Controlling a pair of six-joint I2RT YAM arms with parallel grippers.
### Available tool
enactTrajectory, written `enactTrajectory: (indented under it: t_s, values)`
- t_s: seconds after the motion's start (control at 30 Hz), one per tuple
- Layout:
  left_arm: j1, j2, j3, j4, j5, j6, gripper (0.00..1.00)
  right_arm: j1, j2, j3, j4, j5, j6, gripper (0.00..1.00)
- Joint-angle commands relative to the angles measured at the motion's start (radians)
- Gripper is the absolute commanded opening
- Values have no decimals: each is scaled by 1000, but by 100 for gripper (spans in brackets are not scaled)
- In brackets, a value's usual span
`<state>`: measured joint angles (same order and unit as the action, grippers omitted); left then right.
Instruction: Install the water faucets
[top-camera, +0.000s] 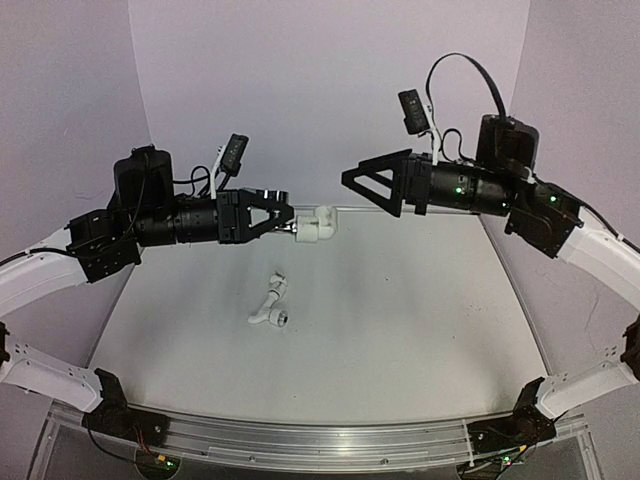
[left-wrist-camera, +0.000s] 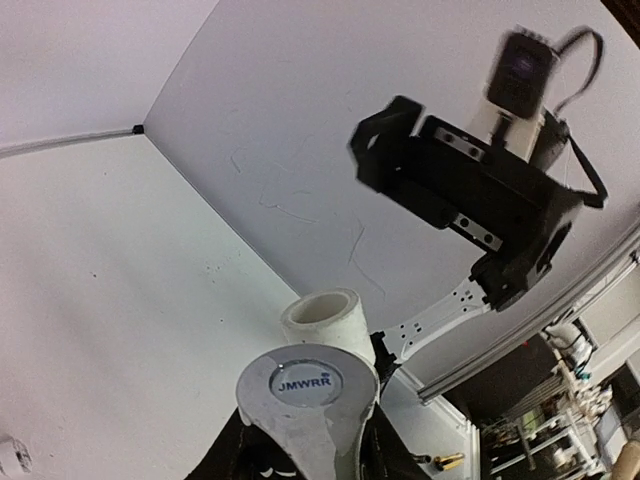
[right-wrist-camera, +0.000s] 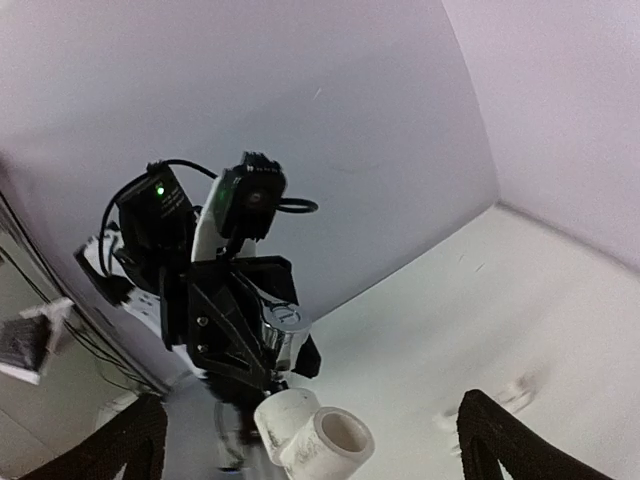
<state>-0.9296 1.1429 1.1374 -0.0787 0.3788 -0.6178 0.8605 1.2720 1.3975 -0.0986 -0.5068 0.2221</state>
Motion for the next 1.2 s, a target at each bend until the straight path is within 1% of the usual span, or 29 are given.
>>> enactTrajectory:
  t_s: [0.0,0.1,0.2,0.27,0.33,0.4,0.6,0.77,0.83,1.0,1.17]
  values:
    - [19,-36,27,97,-17,-210,0,8,-93,22,-9,134,-583,98]
    - [39,-19,35,129,36,-300,0,38,-123,-30,-13,158,-905,98]
    - [50,10,60,138,106,-375,0,119,-167,-121,14,224,-1219,98]
    - [56,35,78,130,156,-414,0,169,-197,-209,65,250,-1439,98]
    - [60,59,85,144,200,-446,0,191,-217,-271,135,247,-1581,98]
    - [63,83,87,180,273,-474,0,195,-219,-305,193,235,-1660,98]
    - [64,161,107,247,432,-524,0,196,-197,-347,226,218,-1841,96]
    - [64,175,107,279,469,-542,0,195,-193,-380,227,203,-1938,82]
    - [64,174,107,283,470,-543,0,196,-187,-382,227,211,-1945,77]
    - [64,178,108,297,483,-546,0,196,-168,-372,227,218,-1943,69]
    - [63,182,103,298,475,-533,0,201,-151,-362,230,208,-1903,60]
